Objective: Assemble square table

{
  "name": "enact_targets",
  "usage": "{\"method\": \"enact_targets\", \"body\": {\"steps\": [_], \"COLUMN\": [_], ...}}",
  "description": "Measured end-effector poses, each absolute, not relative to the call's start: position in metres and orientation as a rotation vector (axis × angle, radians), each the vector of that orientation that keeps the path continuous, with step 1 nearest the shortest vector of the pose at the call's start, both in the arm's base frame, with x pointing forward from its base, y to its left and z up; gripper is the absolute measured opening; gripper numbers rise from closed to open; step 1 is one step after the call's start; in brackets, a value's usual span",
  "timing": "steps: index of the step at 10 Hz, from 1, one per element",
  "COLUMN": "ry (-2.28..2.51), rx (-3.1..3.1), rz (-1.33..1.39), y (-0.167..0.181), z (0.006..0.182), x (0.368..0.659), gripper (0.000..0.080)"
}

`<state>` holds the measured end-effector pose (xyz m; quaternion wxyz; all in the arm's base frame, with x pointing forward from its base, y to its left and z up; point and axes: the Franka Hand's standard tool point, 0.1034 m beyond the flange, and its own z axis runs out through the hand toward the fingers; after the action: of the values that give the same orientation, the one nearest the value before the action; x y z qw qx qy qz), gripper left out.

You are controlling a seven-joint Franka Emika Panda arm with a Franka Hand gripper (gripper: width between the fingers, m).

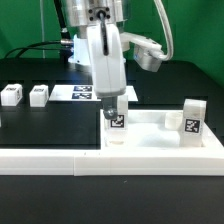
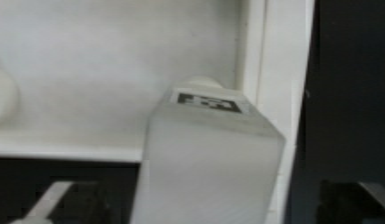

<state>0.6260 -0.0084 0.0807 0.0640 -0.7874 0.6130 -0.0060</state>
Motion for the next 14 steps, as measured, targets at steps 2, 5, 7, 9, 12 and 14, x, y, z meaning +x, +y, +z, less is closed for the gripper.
{"method": "enact_targets", "body": {"steps": [2, 5, 7, 9, 12, 14], "ry": [1.387, 1.130, 0.571, 0.045, 0.141, 0.375], "rx": [-2.675, -2.800, -2.991, -3.073, -3.068, -3.044], "rz": [-0.067, -0.085, -0.116, -0.098, -0.096, -0.087], "y": [-0.0008, -0.0025, -0.0073, -0.0063, -0.0074, -0.0069], "z": [0.0747, 0.0749, 0.0737, 0.0708, 0.0708, 0.0707], "x": [0.6227, 0.6228, 0.6211, 0.6171, 0.6172, 0.6172], "gripper": [0.0642, 0.0649, 0.0649, 0.0649, 0.0596, 0.0416]}}
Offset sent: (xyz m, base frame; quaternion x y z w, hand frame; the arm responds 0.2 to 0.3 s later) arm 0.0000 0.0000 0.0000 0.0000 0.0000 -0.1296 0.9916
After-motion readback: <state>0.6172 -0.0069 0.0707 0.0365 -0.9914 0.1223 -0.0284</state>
